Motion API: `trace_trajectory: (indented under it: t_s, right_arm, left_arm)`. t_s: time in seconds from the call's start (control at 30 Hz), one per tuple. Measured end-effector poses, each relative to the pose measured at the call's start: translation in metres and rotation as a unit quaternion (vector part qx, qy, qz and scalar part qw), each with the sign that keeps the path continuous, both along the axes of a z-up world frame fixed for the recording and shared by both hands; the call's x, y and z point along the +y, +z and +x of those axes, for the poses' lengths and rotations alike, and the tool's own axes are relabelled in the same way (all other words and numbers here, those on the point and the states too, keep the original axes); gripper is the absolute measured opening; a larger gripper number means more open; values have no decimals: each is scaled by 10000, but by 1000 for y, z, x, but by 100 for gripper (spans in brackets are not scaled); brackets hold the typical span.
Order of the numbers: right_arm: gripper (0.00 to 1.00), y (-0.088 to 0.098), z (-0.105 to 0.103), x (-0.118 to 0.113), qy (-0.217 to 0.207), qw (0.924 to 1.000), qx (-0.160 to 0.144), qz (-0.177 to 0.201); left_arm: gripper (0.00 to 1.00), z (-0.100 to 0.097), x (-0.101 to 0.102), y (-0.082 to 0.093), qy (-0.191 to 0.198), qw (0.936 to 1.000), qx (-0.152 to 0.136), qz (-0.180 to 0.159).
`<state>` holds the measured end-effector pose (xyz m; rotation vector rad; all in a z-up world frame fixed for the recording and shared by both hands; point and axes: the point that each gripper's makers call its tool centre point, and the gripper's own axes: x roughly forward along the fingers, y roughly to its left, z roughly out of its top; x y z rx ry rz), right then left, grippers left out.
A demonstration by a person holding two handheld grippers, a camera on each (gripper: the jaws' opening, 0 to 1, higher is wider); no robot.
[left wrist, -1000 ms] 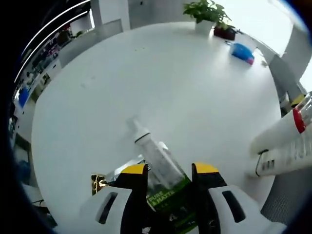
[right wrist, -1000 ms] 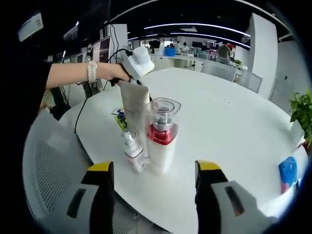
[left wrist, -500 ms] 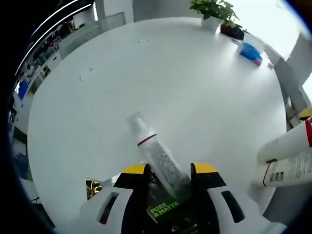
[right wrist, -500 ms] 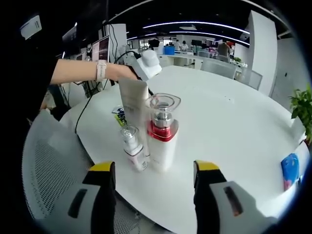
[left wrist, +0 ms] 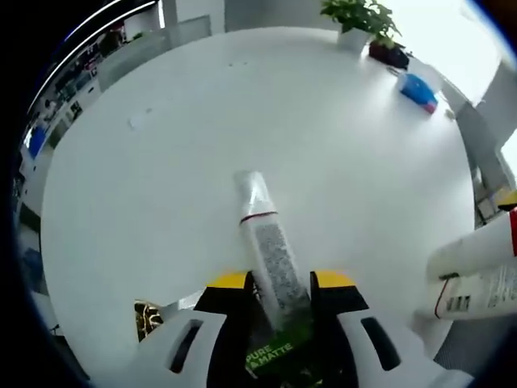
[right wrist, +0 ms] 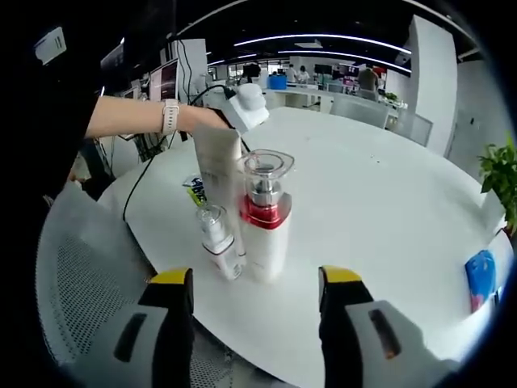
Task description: Arrange the skincare products in the storage area until every visible bottle or jar stands upright without overlapping.
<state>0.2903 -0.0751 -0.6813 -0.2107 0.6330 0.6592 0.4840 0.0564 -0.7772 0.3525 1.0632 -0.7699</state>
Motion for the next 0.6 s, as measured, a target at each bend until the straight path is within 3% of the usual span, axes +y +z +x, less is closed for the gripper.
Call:
trace_trajectory:
  t_s: [0.1,0.13,0.2,0.33,0.6]
  right_arm:
    - [63,0,0,-1,-4,10000,-9,-5]
    - [63,0,0,-1,-14,10000,-8,-6]
    - [63,0,-1,-1,-7,10000,-6,-19]
    - [62,2,-1,-2,-6,10000,-29,-32]
    - [62,5,-2,-3,5,10000,-72,-25]
  left_arm:
    - [18,1,-5,5,-155,9996,-112,-227]
    - [18,-1,-2,4,-3,9999,-8,-138]
    - [17,-1,-1,3,-102,9999,-44,-55]
    - [17,-4,0,6,-66,9999,-48,-133]
    - [17,-9,0,21,-129,9990,-316,-273]
